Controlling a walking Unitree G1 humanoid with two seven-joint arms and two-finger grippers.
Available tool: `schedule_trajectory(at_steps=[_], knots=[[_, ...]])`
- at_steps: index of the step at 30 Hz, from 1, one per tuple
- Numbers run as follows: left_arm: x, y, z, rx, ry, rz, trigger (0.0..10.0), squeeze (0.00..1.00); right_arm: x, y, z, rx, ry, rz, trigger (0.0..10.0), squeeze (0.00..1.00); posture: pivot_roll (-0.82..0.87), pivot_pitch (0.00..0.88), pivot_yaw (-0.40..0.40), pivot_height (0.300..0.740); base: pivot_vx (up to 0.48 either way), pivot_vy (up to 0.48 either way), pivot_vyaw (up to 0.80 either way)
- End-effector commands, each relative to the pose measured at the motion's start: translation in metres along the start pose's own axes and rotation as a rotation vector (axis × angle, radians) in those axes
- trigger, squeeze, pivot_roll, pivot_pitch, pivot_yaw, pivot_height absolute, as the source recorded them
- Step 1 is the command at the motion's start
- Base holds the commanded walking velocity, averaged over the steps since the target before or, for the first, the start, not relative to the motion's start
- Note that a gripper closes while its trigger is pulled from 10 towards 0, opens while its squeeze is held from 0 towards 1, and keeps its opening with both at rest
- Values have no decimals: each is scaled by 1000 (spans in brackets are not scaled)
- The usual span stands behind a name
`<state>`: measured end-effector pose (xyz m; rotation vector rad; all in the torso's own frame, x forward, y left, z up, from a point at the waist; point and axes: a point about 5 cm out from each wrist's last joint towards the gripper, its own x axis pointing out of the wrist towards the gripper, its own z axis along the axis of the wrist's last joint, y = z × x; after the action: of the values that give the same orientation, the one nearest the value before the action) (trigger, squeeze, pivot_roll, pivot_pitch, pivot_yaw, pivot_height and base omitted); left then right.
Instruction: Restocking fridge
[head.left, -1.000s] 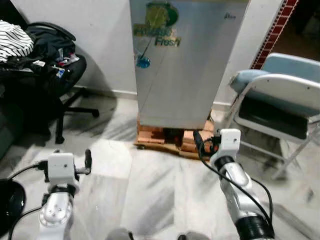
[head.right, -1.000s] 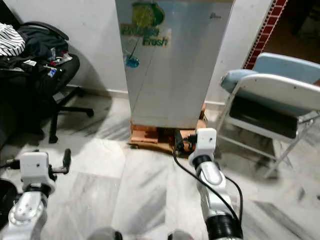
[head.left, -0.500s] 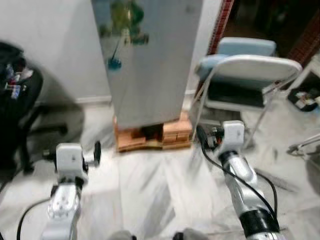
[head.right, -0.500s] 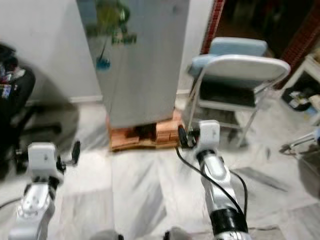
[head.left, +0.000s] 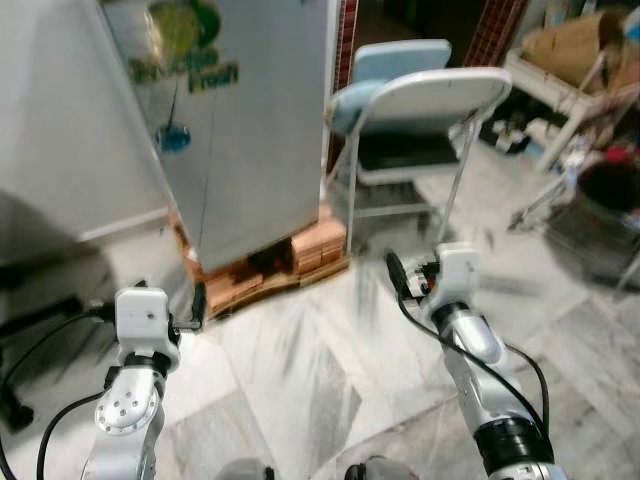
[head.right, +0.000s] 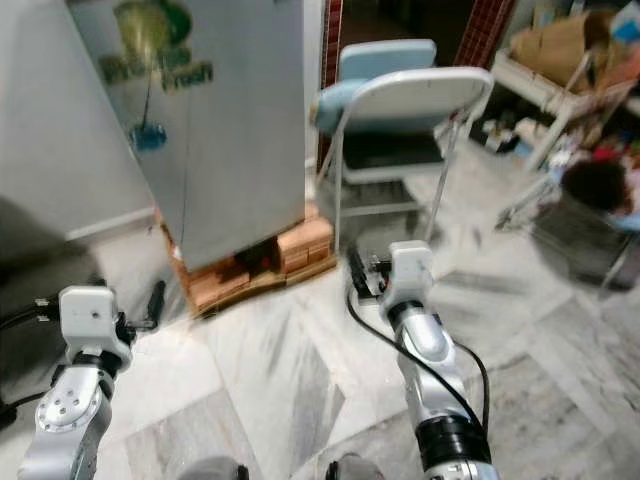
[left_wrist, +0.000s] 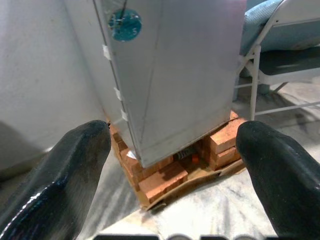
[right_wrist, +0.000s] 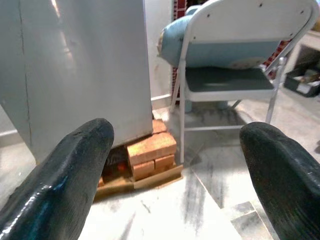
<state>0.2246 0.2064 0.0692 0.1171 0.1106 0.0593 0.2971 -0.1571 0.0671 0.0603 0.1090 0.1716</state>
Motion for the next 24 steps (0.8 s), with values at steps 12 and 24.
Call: schedule_trajectory(at_steps=[12, 24], knots=[[-4, 9, -9, 27, 28, 9, 10000, 0, 2, 8, 2, 1, -11, 32, 10000, 0, 48, 90, -12, 740, 0, 480, -718], [-13, 15, -18, 37, 53, 39, 10000, 0, 1, 5, 0, -2, -3, 30, 10000, 0, 48, 93, -19, 740, 0, 480, -752]])
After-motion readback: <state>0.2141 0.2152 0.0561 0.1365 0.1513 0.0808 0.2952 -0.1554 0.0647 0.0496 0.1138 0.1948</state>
